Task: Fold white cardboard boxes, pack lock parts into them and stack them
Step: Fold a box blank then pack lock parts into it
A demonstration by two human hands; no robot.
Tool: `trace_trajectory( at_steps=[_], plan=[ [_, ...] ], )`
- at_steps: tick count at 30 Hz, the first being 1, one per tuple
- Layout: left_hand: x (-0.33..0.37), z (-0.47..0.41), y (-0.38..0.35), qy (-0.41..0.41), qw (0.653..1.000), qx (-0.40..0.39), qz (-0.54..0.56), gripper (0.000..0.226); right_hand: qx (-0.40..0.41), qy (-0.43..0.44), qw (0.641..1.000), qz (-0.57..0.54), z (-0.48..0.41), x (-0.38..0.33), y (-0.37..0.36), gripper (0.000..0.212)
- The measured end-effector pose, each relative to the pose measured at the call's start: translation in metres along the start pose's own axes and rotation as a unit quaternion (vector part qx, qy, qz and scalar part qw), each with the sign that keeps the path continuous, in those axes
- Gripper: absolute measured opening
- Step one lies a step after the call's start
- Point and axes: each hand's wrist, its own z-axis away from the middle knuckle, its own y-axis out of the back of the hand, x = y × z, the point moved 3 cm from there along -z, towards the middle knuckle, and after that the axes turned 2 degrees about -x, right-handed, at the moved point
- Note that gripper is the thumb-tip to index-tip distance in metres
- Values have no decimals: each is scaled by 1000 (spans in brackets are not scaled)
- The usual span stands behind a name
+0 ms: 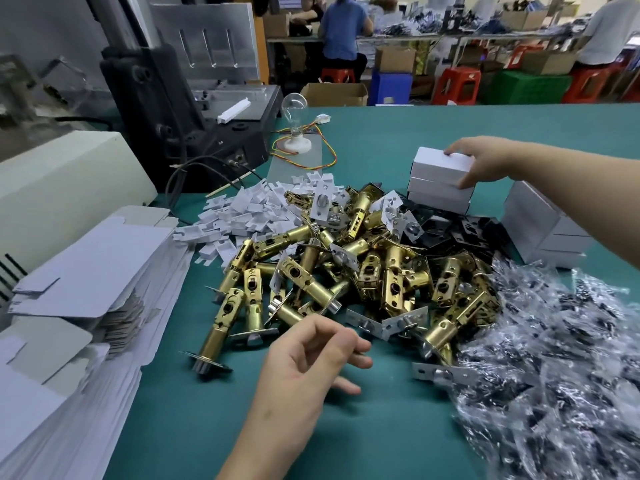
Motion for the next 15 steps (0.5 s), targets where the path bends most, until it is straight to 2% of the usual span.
trace_trajectory(
  at_steps=[5, 8, 10, 12, 14, 15],
  plan=[
    [2, 0, 1, -2, 1000, 4, -1, 34, 34, 12, 996, 85, 31, -27, -1, 84],
    [7, 1, 4, -7, 1000, 10, 18, 30, 115, 97, 988, 29, 73, -73, 1, 72],
    [10, 1, 6, -12, 999, 27, 45, 26, 201, 185, 961, -50, 121, -111, -5, 55],
    [11, 1, 9, -25, 996, 62, 66, 25, 280, 261, 914, -135, 181, -141, -25, 35],
    [13, 1, 12, -32, 992, 105, 69, 30, 324, 296, 871, -222, 240, -159, -59, 17],
    [16, -1, 16, -37, 990, 127, 58, 29, 324, 300, 858, -261, 263, -166, -78, 16]
  ],
)
